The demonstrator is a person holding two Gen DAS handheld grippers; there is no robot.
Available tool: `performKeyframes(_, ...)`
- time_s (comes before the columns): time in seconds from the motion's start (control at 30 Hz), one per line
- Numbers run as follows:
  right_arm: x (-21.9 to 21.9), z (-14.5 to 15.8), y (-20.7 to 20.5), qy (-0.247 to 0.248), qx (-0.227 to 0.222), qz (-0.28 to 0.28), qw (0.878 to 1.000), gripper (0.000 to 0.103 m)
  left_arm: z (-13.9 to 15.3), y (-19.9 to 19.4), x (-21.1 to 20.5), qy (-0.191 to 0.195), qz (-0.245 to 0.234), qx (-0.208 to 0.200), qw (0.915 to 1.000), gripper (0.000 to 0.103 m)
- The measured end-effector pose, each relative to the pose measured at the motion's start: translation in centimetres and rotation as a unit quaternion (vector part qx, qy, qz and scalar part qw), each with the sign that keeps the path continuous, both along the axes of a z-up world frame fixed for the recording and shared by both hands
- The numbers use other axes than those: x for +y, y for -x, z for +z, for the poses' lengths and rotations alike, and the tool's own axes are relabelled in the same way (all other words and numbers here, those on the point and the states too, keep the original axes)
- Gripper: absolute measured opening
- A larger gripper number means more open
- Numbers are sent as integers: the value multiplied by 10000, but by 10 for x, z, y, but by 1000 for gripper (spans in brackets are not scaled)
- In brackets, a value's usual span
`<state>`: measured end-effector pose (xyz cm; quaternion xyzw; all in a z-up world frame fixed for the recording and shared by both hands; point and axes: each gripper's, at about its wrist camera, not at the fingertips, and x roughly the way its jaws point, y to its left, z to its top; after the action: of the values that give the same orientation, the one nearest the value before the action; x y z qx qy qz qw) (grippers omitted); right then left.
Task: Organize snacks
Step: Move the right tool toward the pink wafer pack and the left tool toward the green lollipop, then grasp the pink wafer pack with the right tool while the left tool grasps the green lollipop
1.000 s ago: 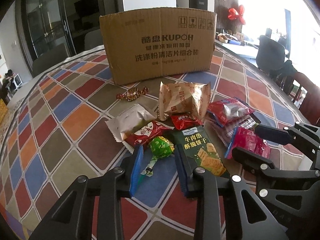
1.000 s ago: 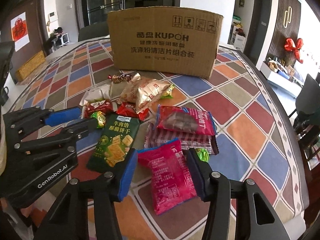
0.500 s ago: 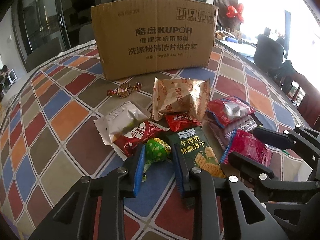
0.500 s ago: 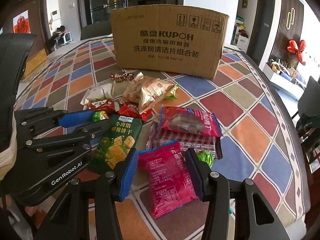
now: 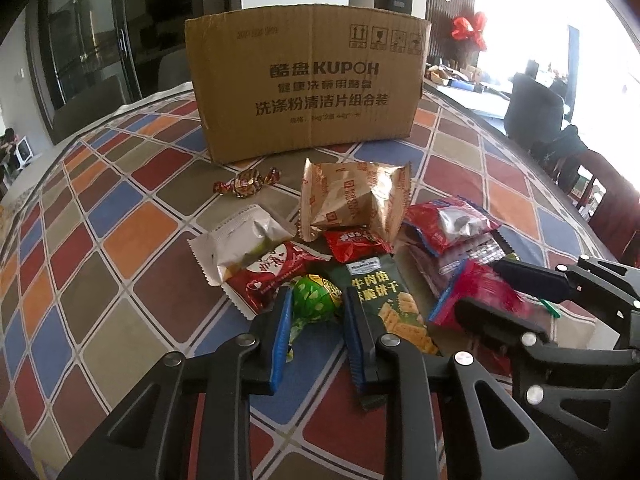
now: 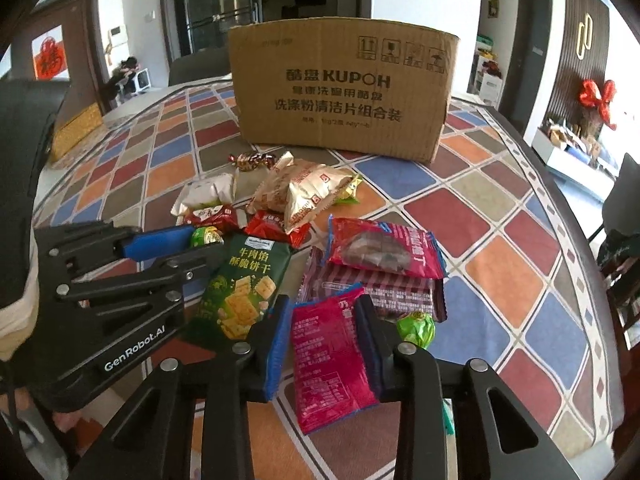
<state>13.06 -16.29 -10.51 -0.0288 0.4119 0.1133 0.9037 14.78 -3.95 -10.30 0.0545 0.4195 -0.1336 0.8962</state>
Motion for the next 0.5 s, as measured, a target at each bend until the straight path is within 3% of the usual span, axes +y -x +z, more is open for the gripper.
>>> performKeyframes(0.07, -5, 0, 0, -185, 75, -8, 9998, 47, 2, 4, -1, 14, -19, -6, 10000, 26)
performKeyframes(0.5, -2, -7, 10, 182, 77, 45, 9998, 47, 9, 22, 3, 129, 57, 64, 9999, 26)
